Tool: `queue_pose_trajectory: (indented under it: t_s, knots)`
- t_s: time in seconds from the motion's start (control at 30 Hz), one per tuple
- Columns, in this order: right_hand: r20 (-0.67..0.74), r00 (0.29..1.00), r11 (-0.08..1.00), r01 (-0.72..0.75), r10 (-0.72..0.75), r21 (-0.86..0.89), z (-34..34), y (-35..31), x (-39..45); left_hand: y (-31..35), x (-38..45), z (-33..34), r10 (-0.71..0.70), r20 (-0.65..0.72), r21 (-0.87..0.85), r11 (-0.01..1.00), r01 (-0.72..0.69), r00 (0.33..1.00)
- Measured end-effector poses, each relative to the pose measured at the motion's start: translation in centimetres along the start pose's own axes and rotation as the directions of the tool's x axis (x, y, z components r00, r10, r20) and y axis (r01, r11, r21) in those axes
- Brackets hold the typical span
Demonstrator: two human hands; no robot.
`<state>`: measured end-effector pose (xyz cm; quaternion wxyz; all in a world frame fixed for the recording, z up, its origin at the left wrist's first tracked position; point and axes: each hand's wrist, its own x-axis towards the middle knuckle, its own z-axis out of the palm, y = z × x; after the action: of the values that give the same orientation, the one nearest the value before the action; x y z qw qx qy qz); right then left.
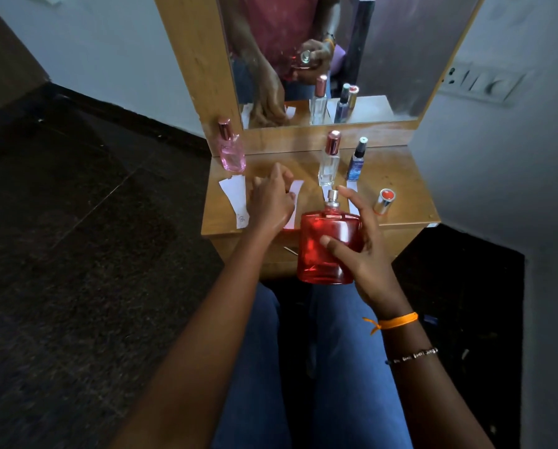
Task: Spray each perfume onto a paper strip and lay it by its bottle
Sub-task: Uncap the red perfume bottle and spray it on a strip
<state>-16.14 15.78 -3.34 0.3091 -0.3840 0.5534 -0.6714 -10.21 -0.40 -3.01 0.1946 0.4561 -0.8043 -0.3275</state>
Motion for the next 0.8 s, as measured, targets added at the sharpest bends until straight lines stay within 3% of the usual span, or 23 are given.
queue_pose_trajectory:
  t_s: [0.3, 0.47, 0.57, 0.63, 0.67, 0.73, 0.8]
  knots:
    - [0.014, 0.996, 0.978, -0.09, 0.089, 0.188, 0.2, 0.0, -0.4, 0.4, -1.9, -2.3, -0.038, 0.04, -0.312, 0.949, 0.048, 0.998]
    - [0.029, 0.991, 0.957, -0.136, 0.133, 0.255, 0.1, -0.4, -0.7, 0.6, -3.6, -3.3, -0.147, 0.094, -0.523, 0.834, 0.174, 0.985]
    - [-0.06, 0.997, 0.999, -0.04, 0.038, -0.028, 0.0, -1.1, 0.2, 1.0, -4.7, -3.8, -0.144, 0.131, -0.616, 0.763, 0.194, 0.981]
    - [-0.022, 0.997, 0.951, 0.065, -0.075, -0.301, 0.0, -1.8, 0.9, 1.4, -5.3, -4.1, -0.143, 0.148, -0.656, 0.726, 0.205, 0.979]
    - [0.022, 0.993, 0.887, 0.111, -0.113, -0.448, 0.0, -2.2, 1.2, 1.5, -5.5, -4.3, -0.144, 0.153, -0.669, 0.713, 0.21, 0.978]
    - [0.072, 0.985, 0.656, 0.158, -0.156, -0.738, 0.2, -2.7, 1.7, 1.8, -5.7, -4.5, -0.144, 0.164, -0.694, 0.686, 0.218, 0.976]
    - [0.09, 0.982, 0.461, 0.158, -0.166, -0.873, 0.3, -2.8, 1.9, 1.9, -5.8, -4.7, -0.141, 0.163, -0.703, 0.678, 0.215, 0.976]
